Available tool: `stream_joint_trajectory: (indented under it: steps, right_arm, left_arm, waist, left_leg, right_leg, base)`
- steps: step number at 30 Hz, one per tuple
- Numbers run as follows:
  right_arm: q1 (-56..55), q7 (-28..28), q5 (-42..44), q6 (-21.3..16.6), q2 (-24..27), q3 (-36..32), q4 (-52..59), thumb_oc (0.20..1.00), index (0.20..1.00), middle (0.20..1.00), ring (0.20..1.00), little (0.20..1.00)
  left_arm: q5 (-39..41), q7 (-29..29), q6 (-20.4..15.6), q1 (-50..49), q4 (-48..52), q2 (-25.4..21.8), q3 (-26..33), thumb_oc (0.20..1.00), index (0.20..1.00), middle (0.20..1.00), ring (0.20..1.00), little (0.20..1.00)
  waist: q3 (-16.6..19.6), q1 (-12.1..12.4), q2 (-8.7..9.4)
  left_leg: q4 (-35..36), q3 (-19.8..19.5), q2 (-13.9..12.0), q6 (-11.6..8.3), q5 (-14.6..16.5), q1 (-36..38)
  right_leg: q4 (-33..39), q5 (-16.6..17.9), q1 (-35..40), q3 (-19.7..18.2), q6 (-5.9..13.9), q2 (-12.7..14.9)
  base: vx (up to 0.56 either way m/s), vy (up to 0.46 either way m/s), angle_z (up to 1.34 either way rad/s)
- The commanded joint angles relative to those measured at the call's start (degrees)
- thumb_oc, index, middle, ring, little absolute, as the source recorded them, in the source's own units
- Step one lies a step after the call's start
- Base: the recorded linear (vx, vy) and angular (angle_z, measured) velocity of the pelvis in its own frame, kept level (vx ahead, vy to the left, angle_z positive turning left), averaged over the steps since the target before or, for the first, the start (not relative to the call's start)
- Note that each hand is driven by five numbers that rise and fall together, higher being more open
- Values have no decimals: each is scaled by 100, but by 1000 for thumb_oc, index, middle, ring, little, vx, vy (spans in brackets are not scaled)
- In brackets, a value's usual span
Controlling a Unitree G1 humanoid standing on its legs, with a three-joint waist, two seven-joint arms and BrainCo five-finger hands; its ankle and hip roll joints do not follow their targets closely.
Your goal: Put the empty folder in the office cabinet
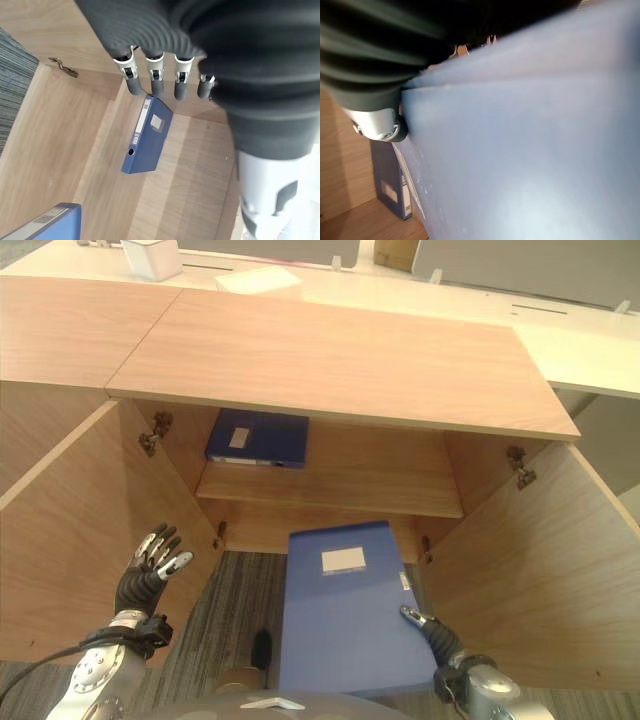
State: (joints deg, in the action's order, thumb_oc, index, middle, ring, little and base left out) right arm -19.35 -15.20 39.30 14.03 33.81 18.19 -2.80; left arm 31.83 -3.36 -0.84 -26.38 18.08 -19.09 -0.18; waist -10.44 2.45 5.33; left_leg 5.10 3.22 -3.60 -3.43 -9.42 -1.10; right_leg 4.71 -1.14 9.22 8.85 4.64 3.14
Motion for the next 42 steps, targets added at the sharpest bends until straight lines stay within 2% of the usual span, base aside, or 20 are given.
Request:
stream_joint_trajectory:
  steps: [1,11,13,14,18,20,22,23,24,27,30,31,33,36,37,39,42]
  right_arm:
    - [650,-198,-44,-381,-110,-71,174,200,200,200,200,200]
    - [816,-35,-16,-480,-502,11,40,200,200,200,200,200]
    - [948,329,107,-679,-851,-98,-175,200,200,200,200,200]
    - [954,330,107,-682,-853,-97,-180,200,200,200,200,200]
    - [1625,1066,459,-1037,-1382,-213,-638,200,200,200,200,200]
    - [2285,1480,564,-1366,-1645,-254,-922,200,200,200,200,200]
    - [2577,1636,648,-1494,-1753,-257,-1117,200,200,200,200,200]
    - [3110,2047,699,-1778,-1919,-254,-1408,200,200,200,200,200]
    - [3301,2197,731,-1881,-1979,-254,-1515,200,200,200,200,200]
    - [3717,2535,670,-2147,-2002,-225,-1767,200,200,200,200,200]
    - [3924,2675,705,-2242,-2025,-226,-1974,200,200,200,200,200]
    - [4173,2928,700,-2425,-2023,-299,-2178,200,200,200,200,200]
    - [4291,3047,714,-2475,-2041,-299,-2298,200,200,200,200,200]
    - [5031,3645,682,-2742,-2140,-535,-2927,200,200,200,200,200]
    - [5036,3644,683,-2743,-2139,-537,-2932,200,200,200,200,200]
    - [5911,3964,666,-2900,-1937,-820,-3551,200,200,200,200,200]
    - [6510,4067,725,-2971,-1723,-978,-3950,200,200,200,200,200]
  left_arm:
    - [-285,-21,-466,300,231,-189,159,1000,1000,1000,1000,1000]
    - [-336,81,-492,394,109,-79,101,1000,1000,1000,1000,1000]
    - [-657,362,-493,365,-413,17,114,1000,1000,1000,1000,1000]
    - [-659,363,-497,372,-419,16,114,1000,1000,1000,1000,1000]
    - [-1169,834,-372,630,-1850,68,-23,1000,1000,1000,1000,1000]
    - [-1476,1153,-356,1127,-2845,0,-179,1000,1000,1000,1000,1000]
    - [-1591,1261,-348,1278,-3137,-26,-264,1000,1000,1000,1000,1000]
    - [-1898,1512,-359,1556,-3779,-76,-464,1000,1000,1000,1000,1000]
    - [-2041,1624,-353,1575,-3928,-96,-552,1000,1000,1000,1000,1000]
    - [-2397,1903,-363,1655,-4799,-39,-836,1000,1000,1000,1000,1000]
    - [-2473,2052,-341,1677,-5276,51,-981,1000,1000,1000,1000,1000]
    - [-2495,2231,-309,1769,-5854,134,-1124,1000,1000,1000,1000,1000]
    - [-2501,2261,-315,1796,-5921,151,-1209,1000,1000,1000,1000,1000]
    - [-2526,2500,-296,1920,-6444,288,-1520,1000,1000,1000,1000,1000]
    - [-2526,2501,-297,1925,-6448,289,-1520,1000,1000,1000,1000,1000]
    - [-2490,2592,-396,2057,-6436,309,-1717,1000,1000,1000,1000,1000]
    - [-2491,2596,-458,2174,-6430,281,-1856,1000,1000,1000,1000,1000]
  waist:
    - [73,47,252]
    - [62,17,223]
    - [45,17,198]
    - [43,18,199]
    - [-131,65,156]
    - [-376,115,120]
    - [-460,132,95]
    - [-645,164,32]
    - [-702,178,0]
    - [-848,213,-66]
    - [-929,249,-100]
    - [-1133,313,-133]
    - [-1158,327,-146]
    - [-1442,436,-217]
    - [-1439,436,-217]
    - [-1658,526,-330]
    - [-1746,593,-411]
  left_leg:
    - [-10,168,-109,-241,1111,610]
    - [-10,147,-114,-227,1108,601]
    - [-10,142,-108,-218,1103,585]
    - [-10,142,-108,-218,1103,584]
    - [-10,118,-101,-198,1031,423]
    - [-10,88,-93,-188,904,160]
    - [-10,76,-87,-183,838,25]
    - [-10,44,-93,-175,708,-258]
    - [-10,29,-94,-174,658,-372]
    - [-10,6,-104,-183,516,-779]
    - [-10,-14,-117,-197,454,-1050]
    - [-10,-41,-160,-221,376,-1371]
    - [-10,-58,-167,-219,342,-1501]
    - [-26,-87,-172,-282,213,-2112]
    - [-27,-87,-173,-282,213,-2119]
    - [-10,-121,-140,-324,146,-2562]
    - [-10,-136,-126,-352,101,-2831]
  right_leg:
    - [29,-48,-397,210,398,417]
    - [29,-61,-405,184,377,400]
    - [29,-44,-436,192,376,396]
    - [29,-44,-437,192,376,396]
    - [29,27,-621,168,391,386]
    - [29,129,-883,151,407,373]
    - [29,173,-1000,139,406,368]
    - [12,267,-1294,120,399,342]
    - [8,296,-1398,124,395,340]
    - [1,379,-1800,141,386,322]
    - [11,436,-2048,143,386,305]
    - [13,476,-2347,157,389,307]
    - [26,496,-2462,160,392,308]
    - [29,587,-3044,194,397,281]
    - [29,588,-3051,194,397,281]
    - [29,672,-3508,253,405,286]
    - [29,690,-3748,282,397,291]
  base:
    - [0,0,0]
    - [-2,-4,-2]
    - [0,0,0]
    - [0,0,0]
    - [-62,-4,-5]
    - [-206,0,0]
    - [-175,13,4]
    - [-167,29,1]
    - [-187,44,-1]
    - [-93,42,-1]
    - [-80,24,1]
    - [-85,10,-2]
    - [-83,16,-4]
    - [-131,27,0]
    - [-140,37,-10]
    - [-121,51,-10]
    - [-48,22,2]
